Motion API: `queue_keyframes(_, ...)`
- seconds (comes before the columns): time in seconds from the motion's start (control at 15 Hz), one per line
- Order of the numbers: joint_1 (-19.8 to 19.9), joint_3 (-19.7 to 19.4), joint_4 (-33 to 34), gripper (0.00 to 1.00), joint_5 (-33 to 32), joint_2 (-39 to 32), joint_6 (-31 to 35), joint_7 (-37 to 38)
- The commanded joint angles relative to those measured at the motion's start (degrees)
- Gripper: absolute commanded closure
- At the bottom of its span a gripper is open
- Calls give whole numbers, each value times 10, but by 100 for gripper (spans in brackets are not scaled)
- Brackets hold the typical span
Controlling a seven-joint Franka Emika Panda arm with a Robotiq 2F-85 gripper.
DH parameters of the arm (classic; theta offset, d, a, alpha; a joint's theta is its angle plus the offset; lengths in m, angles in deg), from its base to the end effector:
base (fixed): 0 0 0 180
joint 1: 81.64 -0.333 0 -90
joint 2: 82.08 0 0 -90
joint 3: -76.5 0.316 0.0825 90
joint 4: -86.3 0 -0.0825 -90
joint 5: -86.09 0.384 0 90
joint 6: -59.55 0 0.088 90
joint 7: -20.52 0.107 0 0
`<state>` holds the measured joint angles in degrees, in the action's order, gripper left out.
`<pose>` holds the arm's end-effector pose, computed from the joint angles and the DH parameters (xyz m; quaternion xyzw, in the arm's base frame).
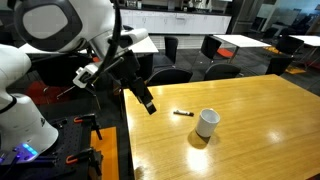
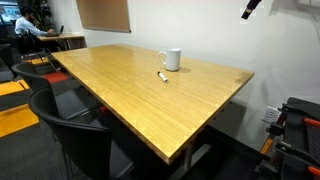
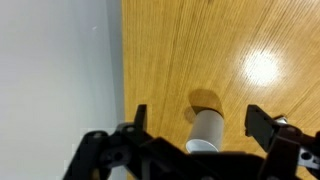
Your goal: Move the mug to the right side of the table
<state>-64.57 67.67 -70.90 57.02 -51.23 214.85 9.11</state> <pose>0.3617 -0.1556 0.4298 0.9585 0.0753 0.1974 0.1915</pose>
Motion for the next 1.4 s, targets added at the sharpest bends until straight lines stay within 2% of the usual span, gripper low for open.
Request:
queue_keyframes(0.0,-6,-14,35,0,-8,-48,34,-71)
queue_keyframes(0.73,-82,-81,110,0,17,-114,21,-374)
queue_keyframes(1.07,-129,-101,143,0,93,-161,15,-537)
queue_keyframes(1.33,-146,-97,177,0,165,-201,1,-640)
